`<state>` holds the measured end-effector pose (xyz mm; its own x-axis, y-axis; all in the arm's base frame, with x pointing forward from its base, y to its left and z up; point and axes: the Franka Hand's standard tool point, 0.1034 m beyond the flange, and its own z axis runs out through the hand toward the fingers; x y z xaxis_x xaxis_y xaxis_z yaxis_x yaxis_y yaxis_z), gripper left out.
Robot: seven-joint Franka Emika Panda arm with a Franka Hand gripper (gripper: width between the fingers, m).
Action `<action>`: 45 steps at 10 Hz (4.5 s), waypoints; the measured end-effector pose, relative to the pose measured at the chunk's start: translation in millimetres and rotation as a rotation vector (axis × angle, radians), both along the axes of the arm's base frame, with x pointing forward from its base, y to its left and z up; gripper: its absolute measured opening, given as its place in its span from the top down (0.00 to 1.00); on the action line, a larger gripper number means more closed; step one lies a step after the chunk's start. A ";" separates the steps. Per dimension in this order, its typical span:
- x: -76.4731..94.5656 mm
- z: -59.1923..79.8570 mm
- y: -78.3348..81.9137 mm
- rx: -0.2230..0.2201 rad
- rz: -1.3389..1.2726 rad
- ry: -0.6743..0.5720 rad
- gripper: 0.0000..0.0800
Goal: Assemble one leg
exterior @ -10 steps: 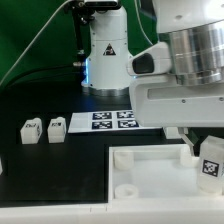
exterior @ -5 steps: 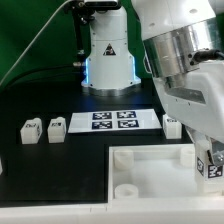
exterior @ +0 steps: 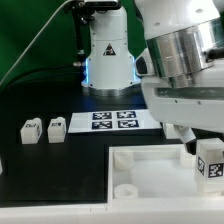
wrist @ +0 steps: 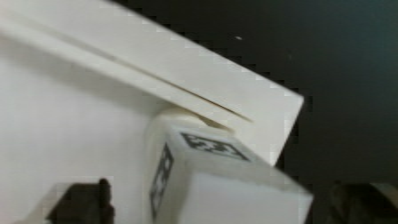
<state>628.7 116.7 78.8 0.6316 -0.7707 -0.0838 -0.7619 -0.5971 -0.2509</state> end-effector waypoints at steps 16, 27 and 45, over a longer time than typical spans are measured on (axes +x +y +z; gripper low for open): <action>-6.7 -8.3 -2.8 0.032 -0.256 0.036 0.62; -4.5 -4.8 6.6 -0.041 0.114 -0.051 0.19; 0.0 -9.2 -15.1 0.010 -0.347 0.133 0.62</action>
Offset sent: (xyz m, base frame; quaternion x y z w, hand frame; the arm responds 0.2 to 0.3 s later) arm 0.0000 0.0000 0.0000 0.0000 0.0000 -0.1790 0.9838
